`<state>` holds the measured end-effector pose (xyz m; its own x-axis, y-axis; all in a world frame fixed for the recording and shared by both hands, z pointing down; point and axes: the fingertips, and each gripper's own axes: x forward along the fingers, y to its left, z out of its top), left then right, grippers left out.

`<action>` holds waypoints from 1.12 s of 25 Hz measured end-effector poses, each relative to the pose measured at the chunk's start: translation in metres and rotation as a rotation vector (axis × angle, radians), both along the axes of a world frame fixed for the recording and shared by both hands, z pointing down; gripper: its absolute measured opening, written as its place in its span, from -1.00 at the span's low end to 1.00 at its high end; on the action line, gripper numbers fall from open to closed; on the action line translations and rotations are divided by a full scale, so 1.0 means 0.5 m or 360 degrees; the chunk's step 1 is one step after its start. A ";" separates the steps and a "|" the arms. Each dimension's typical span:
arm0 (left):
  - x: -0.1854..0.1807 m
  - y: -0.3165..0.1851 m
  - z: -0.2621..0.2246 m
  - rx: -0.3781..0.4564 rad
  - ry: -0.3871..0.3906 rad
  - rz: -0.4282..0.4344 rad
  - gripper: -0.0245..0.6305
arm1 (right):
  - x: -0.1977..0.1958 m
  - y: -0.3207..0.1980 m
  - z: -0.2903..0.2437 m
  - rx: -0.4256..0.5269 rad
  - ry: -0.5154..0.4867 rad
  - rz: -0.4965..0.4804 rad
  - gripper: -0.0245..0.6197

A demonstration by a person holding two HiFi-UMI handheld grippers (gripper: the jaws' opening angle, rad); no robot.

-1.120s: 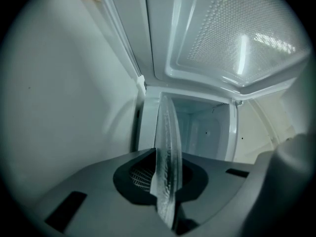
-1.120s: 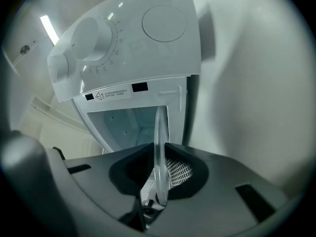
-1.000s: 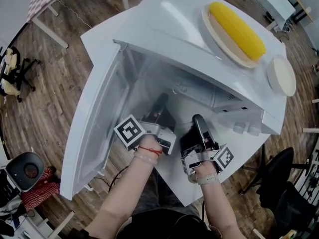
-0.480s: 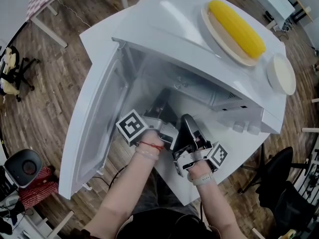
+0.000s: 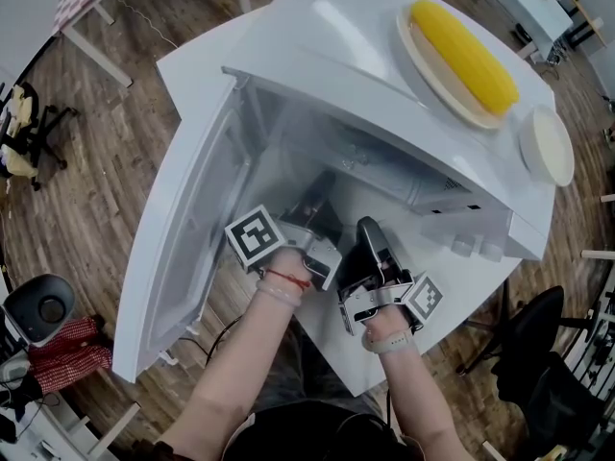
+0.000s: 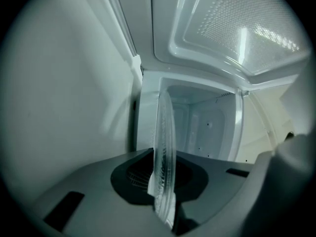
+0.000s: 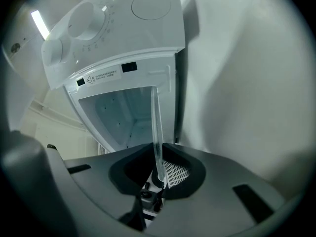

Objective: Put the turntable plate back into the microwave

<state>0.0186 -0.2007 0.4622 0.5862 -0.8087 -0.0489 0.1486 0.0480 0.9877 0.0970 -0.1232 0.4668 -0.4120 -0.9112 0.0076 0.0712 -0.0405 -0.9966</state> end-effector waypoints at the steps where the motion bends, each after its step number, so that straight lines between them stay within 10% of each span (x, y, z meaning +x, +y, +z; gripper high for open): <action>1: 0.000 0.002 -0.001 0.0005 -0.0004 0.0006 -0.82 | 0.000 0.000 -0.001 0.0006 0.0013 -0.0003 -0.74; 28: 0.007 0.029 -0.005 0.0039 0.0049 0.0094 -0.81 | 0.024 -0.068 -0.015 0.0045 0.0177 -0.0008 -0.75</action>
